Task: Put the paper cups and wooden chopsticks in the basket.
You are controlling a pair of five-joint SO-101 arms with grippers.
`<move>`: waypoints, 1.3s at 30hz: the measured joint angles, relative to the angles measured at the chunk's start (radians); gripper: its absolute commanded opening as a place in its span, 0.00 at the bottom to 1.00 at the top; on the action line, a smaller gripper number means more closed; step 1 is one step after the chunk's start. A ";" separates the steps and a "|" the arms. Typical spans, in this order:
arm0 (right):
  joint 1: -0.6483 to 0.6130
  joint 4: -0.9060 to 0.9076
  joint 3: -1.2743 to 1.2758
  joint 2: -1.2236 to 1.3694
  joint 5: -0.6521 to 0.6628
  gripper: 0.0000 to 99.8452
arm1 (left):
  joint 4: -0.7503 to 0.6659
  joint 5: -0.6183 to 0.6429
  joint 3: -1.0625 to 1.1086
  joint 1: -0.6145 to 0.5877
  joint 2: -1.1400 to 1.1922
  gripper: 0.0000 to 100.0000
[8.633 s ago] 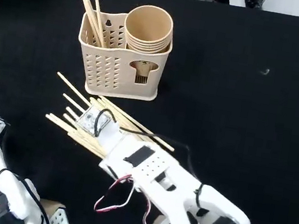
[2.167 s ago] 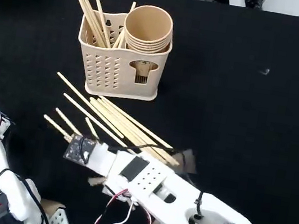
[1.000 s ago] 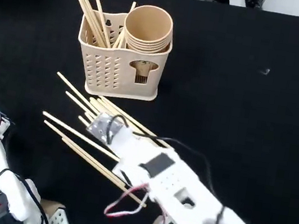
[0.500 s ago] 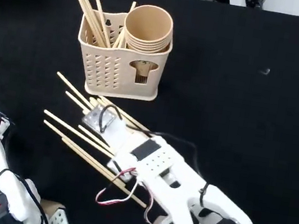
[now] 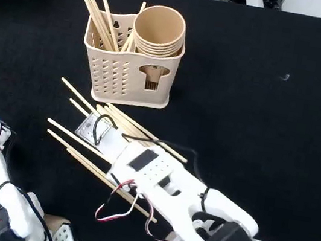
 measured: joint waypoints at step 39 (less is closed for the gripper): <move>0.037 0.130 0.040 -0.770 0.000 0.01 | -0.002 0.000 0.000 0.000 0.000 0.17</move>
